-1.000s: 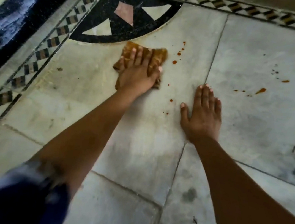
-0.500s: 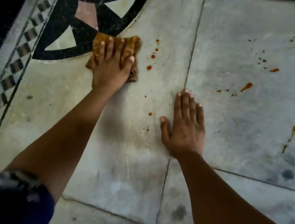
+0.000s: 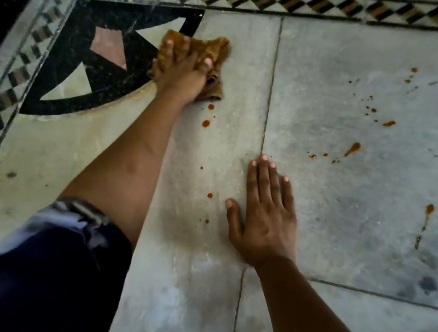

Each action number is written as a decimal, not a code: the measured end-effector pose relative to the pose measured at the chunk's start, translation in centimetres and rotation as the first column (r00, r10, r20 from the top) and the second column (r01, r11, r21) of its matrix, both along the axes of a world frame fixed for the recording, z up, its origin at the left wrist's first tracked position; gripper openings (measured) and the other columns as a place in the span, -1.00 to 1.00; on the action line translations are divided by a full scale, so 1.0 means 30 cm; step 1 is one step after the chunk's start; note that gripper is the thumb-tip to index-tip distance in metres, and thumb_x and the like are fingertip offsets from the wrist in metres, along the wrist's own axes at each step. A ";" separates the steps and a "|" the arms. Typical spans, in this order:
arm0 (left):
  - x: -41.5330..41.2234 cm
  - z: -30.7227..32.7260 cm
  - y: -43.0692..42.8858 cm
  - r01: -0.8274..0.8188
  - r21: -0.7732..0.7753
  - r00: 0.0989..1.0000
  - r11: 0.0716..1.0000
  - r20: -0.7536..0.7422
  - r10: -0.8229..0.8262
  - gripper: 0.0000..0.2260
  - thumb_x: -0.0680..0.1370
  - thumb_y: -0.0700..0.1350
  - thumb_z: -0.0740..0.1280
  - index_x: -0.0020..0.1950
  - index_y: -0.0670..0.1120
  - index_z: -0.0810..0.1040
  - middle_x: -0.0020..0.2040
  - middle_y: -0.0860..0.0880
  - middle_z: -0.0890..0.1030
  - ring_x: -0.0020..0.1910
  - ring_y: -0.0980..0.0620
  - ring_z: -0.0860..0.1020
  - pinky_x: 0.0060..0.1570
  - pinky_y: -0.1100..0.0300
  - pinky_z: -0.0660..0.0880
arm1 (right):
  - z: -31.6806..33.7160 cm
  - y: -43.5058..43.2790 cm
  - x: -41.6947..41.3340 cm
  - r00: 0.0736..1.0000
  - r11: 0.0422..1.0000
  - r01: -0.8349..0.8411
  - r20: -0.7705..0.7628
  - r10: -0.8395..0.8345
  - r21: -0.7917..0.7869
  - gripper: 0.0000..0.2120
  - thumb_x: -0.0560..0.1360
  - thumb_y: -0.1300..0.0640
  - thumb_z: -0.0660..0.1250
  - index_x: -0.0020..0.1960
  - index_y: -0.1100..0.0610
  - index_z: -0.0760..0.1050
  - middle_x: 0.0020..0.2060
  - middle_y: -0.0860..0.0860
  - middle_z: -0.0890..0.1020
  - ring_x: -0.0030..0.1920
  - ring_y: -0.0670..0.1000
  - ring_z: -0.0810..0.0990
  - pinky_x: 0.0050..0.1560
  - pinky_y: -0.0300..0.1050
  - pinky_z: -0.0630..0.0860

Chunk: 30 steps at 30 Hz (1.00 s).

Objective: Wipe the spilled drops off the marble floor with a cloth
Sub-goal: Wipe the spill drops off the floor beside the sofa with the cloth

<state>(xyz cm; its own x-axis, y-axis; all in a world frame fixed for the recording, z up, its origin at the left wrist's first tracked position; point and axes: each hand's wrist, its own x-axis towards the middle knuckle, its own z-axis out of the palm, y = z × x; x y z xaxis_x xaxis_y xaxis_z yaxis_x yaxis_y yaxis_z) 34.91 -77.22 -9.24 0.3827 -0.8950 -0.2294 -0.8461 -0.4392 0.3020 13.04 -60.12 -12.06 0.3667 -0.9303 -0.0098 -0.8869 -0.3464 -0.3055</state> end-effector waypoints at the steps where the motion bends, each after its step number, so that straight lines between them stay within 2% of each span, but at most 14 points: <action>1: -0.034 0.007 0.010 0.059 0.006 0.998 0.998 -0.030 -0.059 -0.50 0.62 0.19 -0.06 0.54 0.07 0.02 0.57 0.06 -0.11 0.53 -0.01 -0.23 0.46 -0.08 -0.25 | 0.000 0.000 0.001 1.000 1.000 -0.002 -0.001 0.002 -0.002 -0.32 0.51 -0.13 0.01 0.50 0.23 0.08 0.50 0.16 0.12 0.51 0.08 0.07 0.46 0.03 -0.04; 5: -0.009 -0.012 0.190 0.229 -0.056 0.944 0.972 -0.233 -0.236 -0.54 0.63 0.13 0.06 0.51 0.18 0.04 0.55 0.09 -0.08 0.52 0.06 -0.17 0.45 0.05 -0.22 | 0.002 -0.003 -0.002 1.000 1.000 0.002 0.005 -0.002 -0.002 -0.32 0.50 -0.13 0.02 0.50 0.23 0.11 0.49 0.16 0.15 0.50 0.08 0.09 0.45 0.04 -0.01; 7: 0.059 -0.002 0.220 0.143 -0.074 0.924 0.987 -0.348 -0.160 -0.57 0.61 0.12 0.10 0.48 0.23 0.13 0.56 0.07 -0.07 0.53 -0.02 -0.10 0.49 0.01 -0.20 | 0.002 -0.002 0.001 1.000 1.000 0.004 0.010 -0.004 -0.006 -0.33 0.49 -0.13 0.03 0.49 0.23 0.14 0.48 0.17 0.17 0.50 0.09 0.11 0.44 0.04 0.00; 8: 0.076 0.002 0.195 0.081 -0.069 0.932 0.994 -0.349 -0.100 -0.57 0.61 0.12 0.10 0.48 0.23 0.14 0.57 0.05 -0.07 0.54 -0.07 -0.09 0.49 -0.01 -0.18 | 0.001 -0.002 0.000 1.000 1.000 0.005 0.011 -0.005 -0.006 -0.33 0.49 -0.13 0.03 0.49 0.23 0.14 0.48 0.16 0.17 0.50 0.10 0.11 0.44 0.04 0.00; 10: 0.060 0.014 0.108 -0.022 -0.036 0.963 0.999 -0.269 0.012 -0.54 0.61 0.16 0.06 0.51 0.18 0.11 0.57 0.03 -0.10 0.54 -0.11 -0.10 0.48 -0.01 -0.19 | -0.001 0.000 -0.001 1.000 1.000 0.002 0.006 -0.002 -0.004 -0.32 0.50 -0.13 0.03 0.50 0.23 0.12 0.49 0.16 0.15 0.50 0.09 0.10 0.44 0.04 -0.01; 12: -0.001 0.026 0.043 -0.015 -0.007 0.981 1.000 -0.194 0.014 -0.48 0.59 0.24 0.01 0.53 0.16 0.04 0.57 0.04 -0.13 0.53 -0.08 -0.16 0.46 -0.03 -0.22 | -0.001 -0.001 0.000 1.000 1.000 0.004 0.003 -0.004 -0.009 -0.32 0.50 -0.13 0.03 0.50 0.23 0.11 0.49 0.16 0.15 0.50 0.09 0.10 0.44 0.04 -0.02; 14: -0.057 0.013 0.063 0.176 -0.025 0.982 0.984 -0.059 -0.178 -0.42 0.55 0.34 -0.03 0.53 0.17 0.01 0.57 0.07 -0.12 0.53 -0.02 -0.21 0.46 -0.08 -0.21 | -0.002 0.001 0.000 1.000 1.000 0.005 0.009 -0.005 -0.007 -0.33 0.49 -0.13 0.03 0.49 0.23 0.13 0.48 0.16 0.17 0.49 0.10 0.12 0.44 0.04 0.00; 16: -0.078 -0.014 0.178 0.404 -0.046 0.913 0.914 0.078 -0.400 -0.33 0.45 0.43 -0.08 0.51 0.22 -0.05 0.56 0.08 -0.11 0.53 -0.03 -0.21 0.44 -0.11 -0.17 | -0.001 0.001 0.001 1.000 1.000 0.004 0.019 -0.003 -0.010 -0.33 0.49 -0.12 0.04 0.49 0.24 0.15 0.48 0.17 0.19 0.49 0.11 0.14 0.43 0.05 0.02; 18: -0.066 -0.032 0.335 0.511 -0.067 0.856 0.857 0.134 -0.500 -0.31 0.40 0.47 -0.13 0.47 0.26 -0.14 0.56 0.08 -0.09 0.53 -0.04 -0.18 0.44 -0.09 -0.14 | -0.004 0.000 -0.002 1.000 1.000 0.001 0.023 -0.001 -0.016 -0.33 0.49 -0.12 0.05 0.48 0.25 0.17 0.47 0.18 0.20 0.48 0.12 0.15 0.43 0.07 0.04; 21: 0.037 -0.045 0.403 0.426 -0.067 0.894 0.902 0.184 -0.408 -0.39 0.45 0.41 -0.18 0.46 0.25 -0.17 0.54 0.11 -0.11 0.53 -0.03 -0.15 0.44 -0.10 -0.14 | -0.003 0.000 -0.002 1.000 1.000 0.000 0.023 0.000 -0.018 -0.33 0.49 -0.12 0.05 0.48 0.25 0.16 0.47 0.18 0.19 0.49 0.11 0.14 0.43 0.06 0.02; 23: 0.101 -0.048 0.289 0.262 -0.048 0.951 0.964 0.186 -0.249 -0.43 0.53 0.32 -0.13 0.52 0.18 -0.07 0.56 0.08 -0.09 0.54 -0.05 -0.15 0.46 -0.15 -0.14 | -0.004 -0.001 0.000 1.000 1.000 0.001 0.021 -0.001 -0.016 -0.33 0.50 -0.12 0.03 0.49 0.25 0.13 0.48 0.17 0.18 0.49 0.10 0.12 0.44 0.05 0.00; 26: 0.067 -0.030 0.063 0.074 -0.028 0.986 0.997 0.150 -0.069 -0.47 0.60 0.24 -0.07 0.54 0.11 -0.01 0.57 0.04 -0.09 0.53 -0.11 -0.18 0.45 -0.22 -0.17 | -0.009 0.001 0.000 1.000 1.000 0.000 0.013 0.000 -0.016 -0.33 0.51 -0.13 0.01 0.50 0.24 0.10 0.49 0.16 0.15 0.50 0.08 0.08 0.45 0.04 -0.02; 28: -0.034 -0.027 -0.013 0.076 -0.028 0.991 0.997 0.109 -0.073 -0.48 0.60 0.24 -0.09 0.54 0.11 -0.02 0.57 0.02 -0.10 0.52 -0.13 -0.20 0.44 -0.24 -0.19 | -0.009 0.004 0.000 1.000 1.000 0.003 0.005 -0.003 -0.017 -0.33 0.51 -0.12 0.01 0.50 0.24 0.10 0.49 0.16 0.15 0.50 0.08 0.09 0.45 0.05 -0.02; 30: -0.151 -0.035 0.012 0.197 -0.051 0.975 0.979 0.110 -0.191 -0.49 0.60 0.23 -0.09 0.54 0.13 0.00 0.57 0.02 -0.11 0.53 -0.12 -0.21 0.44 -0.23 -0.19 | -0.007 0.001 0.002 1.000 1.000 0.006 0.004 -0.006 -0.024 -0.33 0.51 -0.12 0.01 0.49 0.26 0.13 0.48 0.18 0.18 0.49 0.10 0.12 0.44 0.06 0.00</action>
<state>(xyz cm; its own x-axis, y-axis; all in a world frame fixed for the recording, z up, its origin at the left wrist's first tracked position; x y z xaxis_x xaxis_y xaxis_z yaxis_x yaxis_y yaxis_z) 30.37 -76.85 -10.29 0.2194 -0.9656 -0.1396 -0.9416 -0.2471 0.2288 13.10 -60.10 -12.29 0.3609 -0.9325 0.0139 -0.8879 -0.3482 -0.3007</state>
